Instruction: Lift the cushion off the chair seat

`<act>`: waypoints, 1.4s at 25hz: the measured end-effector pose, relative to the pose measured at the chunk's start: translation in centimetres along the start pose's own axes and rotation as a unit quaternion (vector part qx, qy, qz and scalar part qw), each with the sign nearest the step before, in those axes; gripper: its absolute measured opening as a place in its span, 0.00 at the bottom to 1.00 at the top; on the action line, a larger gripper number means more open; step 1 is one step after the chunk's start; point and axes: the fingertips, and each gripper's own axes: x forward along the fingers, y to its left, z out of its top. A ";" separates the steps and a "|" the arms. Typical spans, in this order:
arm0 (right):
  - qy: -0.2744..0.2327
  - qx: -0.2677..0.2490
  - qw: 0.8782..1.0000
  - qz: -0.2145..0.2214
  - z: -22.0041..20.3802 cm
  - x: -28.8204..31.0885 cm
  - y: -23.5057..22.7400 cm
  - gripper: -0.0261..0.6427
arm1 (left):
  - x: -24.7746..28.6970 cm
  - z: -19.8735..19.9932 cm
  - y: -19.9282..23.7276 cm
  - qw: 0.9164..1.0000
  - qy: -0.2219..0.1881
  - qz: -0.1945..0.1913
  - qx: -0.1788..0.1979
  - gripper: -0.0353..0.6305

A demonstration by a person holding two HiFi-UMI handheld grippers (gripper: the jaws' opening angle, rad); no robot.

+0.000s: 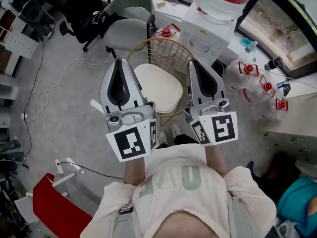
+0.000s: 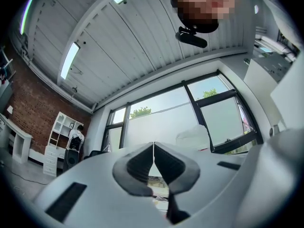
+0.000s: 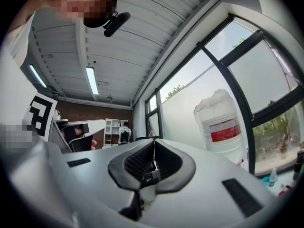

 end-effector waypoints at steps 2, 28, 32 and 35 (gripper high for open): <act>-0.003 0.002 1.000 0.009 0.5 0.5 -0.6 0.06 | 0.4 0.4 -0.8 1.000 -0.002 0.005 0.009 0.08; 0.310 0.350 0.879 -0.090 -34.3 0.5 -4.5 0.48 | 2.0 -23.8 0.4 0.989 0.124 -0.075 0.001 0.08; 0.380 0.417 0.812 -0.151 -47.8 -3.3 -5.8 0.48 | 0.1 -35.6 -1.5 0.980 0.162 -0.110 -0.023 0.08; 0.407 0.455 0.765 -0.204 -53.7 -6.6 -6.6 0.48 | -2.3 -43.2 -2.9 0.970 0.212 -0.111 -0.052 0.08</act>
